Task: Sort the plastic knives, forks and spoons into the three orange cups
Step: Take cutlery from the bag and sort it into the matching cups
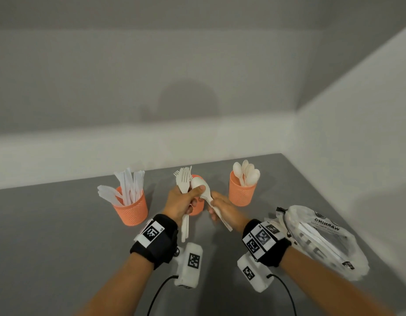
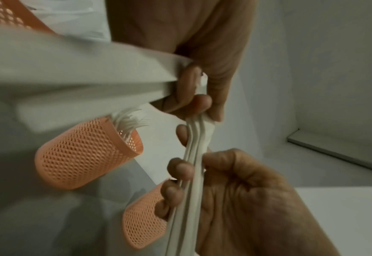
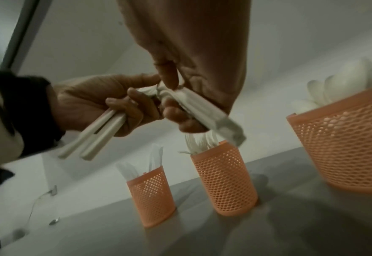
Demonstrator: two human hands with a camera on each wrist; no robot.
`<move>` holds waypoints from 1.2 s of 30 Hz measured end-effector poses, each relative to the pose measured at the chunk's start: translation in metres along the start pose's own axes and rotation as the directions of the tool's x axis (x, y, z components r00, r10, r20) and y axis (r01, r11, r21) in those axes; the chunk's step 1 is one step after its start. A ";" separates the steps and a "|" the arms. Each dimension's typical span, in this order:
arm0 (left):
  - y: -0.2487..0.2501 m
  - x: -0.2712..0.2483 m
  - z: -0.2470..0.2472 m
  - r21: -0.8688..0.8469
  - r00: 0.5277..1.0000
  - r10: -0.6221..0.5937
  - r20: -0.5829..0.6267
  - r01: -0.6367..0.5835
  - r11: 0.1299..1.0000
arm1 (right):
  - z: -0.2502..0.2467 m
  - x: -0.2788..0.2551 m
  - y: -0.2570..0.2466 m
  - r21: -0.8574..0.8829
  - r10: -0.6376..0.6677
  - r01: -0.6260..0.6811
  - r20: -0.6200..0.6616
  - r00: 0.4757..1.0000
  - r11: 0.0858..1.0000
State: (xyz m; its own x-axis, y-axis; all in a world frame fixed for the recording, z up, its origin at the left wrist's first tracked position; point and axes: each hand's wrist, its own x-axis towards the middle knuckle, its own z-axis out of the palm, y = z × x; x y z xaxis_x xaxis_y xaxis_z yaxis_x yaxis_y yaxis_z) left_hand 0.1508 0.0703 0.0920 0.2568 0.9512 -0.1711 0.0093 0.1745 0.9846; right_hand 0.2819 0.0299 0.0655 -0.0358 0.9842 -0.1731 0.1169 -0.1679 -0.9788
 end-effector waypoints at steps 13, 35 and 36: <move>-0.002 0.041 -0.001 -0.042 0.987 0.010 -0.162 -0.017 0.999 | -0.050 0.034 -0.009 0.362 0.098 -0.002 -0.247 0.964 0.932; -0.027 0.116 0.011 0.658 0.874 0.478 -0.085 -0.311 0.686 | -0.098 0.115 0.005 0.345 0.157 0.119 -0.675 0.721 0.931; -0.030 0.117 0.008 0.738 0.874 0.483 -0.058 -0.288 0.610 | -0.098 0.114 0.008 0.313 0.155 0.092 -0.679 0.717 0.945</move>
State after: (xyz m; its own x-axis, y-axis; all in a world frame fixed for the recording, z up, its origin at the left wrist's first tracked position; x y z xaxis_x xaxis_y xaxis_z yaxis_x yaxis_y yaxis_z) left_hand 0.1883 0.1741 0.0428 0.1724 0.9301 0.3243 0.6451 -0.3554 0.6764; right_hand 0.3756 0.1459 0.0489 0.6667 0.7175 -0.2017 -0.2034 -0.0852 -0.9754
